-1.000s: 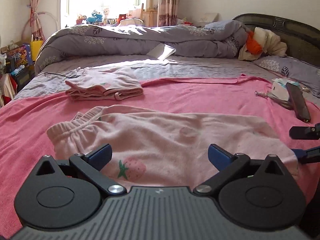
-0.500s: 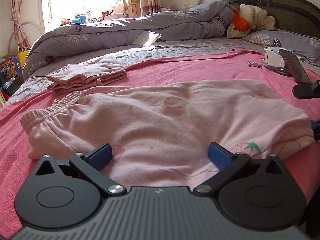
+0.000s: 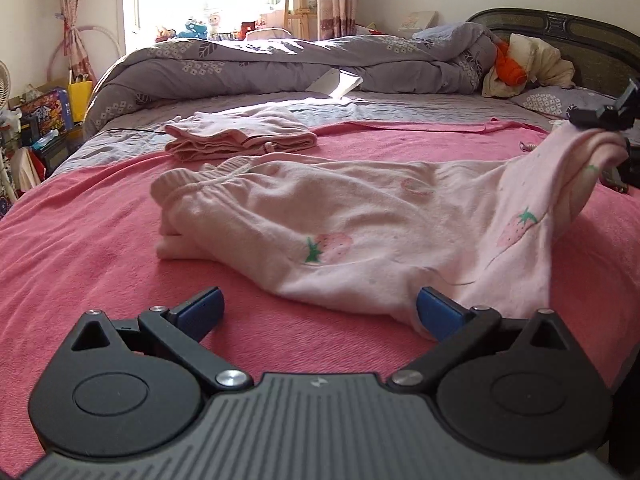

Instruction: Fold clothes

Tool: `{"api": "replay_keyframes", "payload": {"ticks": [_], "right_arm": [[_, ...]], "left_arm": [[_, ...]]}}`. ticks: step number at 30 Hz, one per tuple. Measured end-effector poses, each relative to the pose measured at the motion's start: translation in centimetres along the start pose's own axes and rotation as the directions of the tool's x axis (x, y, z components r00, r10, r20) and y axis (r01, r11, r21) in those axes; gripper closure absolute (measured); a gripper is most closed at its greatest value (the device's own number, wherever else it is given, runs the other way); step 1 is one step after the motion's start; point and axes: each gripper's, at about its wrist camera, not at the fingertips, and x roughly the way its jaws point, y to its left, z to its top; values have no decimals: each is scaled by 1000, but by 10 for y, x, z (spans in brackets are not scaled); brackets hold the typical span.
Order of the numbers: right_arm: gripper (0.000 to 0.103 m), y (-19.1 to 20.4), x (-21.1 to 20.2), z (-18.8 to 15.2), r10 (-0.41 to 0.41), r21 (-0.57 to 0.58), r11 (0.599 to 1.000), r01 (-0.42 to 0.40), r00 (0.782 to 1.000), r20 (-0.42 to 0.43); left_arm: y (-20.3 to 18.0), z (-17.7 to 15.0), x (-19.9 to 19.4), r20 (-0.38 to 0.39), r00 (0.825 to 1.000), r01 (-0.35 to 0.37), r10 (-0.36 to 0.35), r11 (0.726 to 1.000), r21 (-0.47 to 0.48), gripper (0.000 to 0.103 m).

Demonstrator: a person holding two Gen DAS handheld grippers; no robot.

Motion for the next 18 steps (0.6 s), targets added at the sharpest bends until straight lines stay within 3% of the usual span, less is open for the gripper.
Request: {"api": "replay_keyframes", "payload": {"ticks": [3, 5, 6, 9, 12, 13, 16, 18], "right_arm": [[90, 59, 40, 3, -4, -147, 989, -3, 999, -49], [90, 98, 81, -5, -12, -239, 971, -14, 994, -106], [90, 112, 104, -13, -23, -282, 959, -16, 991, -135], [90, 145, 176, -44, -80, -403, 915, -15, 973, -218], [85, 157, 250, -83, -184, -502, 865, 6, 934, -307], [81, 155, 258, -90, -197, -515, 857, 5, 927, -320], [71, 150, 238, -90, -142, -515, 856, -41, 940, -309], [45, 147, 225, -89, -104, -516, 854, -71, 948, -302]], "left_arm": [[44, -11, -15, 11, 993, -120, 121, 990, -80, 0], [79, -23, -20, -14, 974, -225, 226, 960, -166, 0], [97, -30, -23, -4, 974, -224, 228, 949, -220, 0], [122, -49, -35, 126, 984, -82, 127, 947, -311, 0], [115, -50, -32, 128, 981, -109, 145, 960, -257, 0], [112, -51, -31, 127, 980, -119, 152, 964, -237, 0], [108, -51, -28, 131, 978, -134, 162, 970, -203, 0], [111, -51, -28, 141, 978, -118, 151, 969, -216, 0]]}}
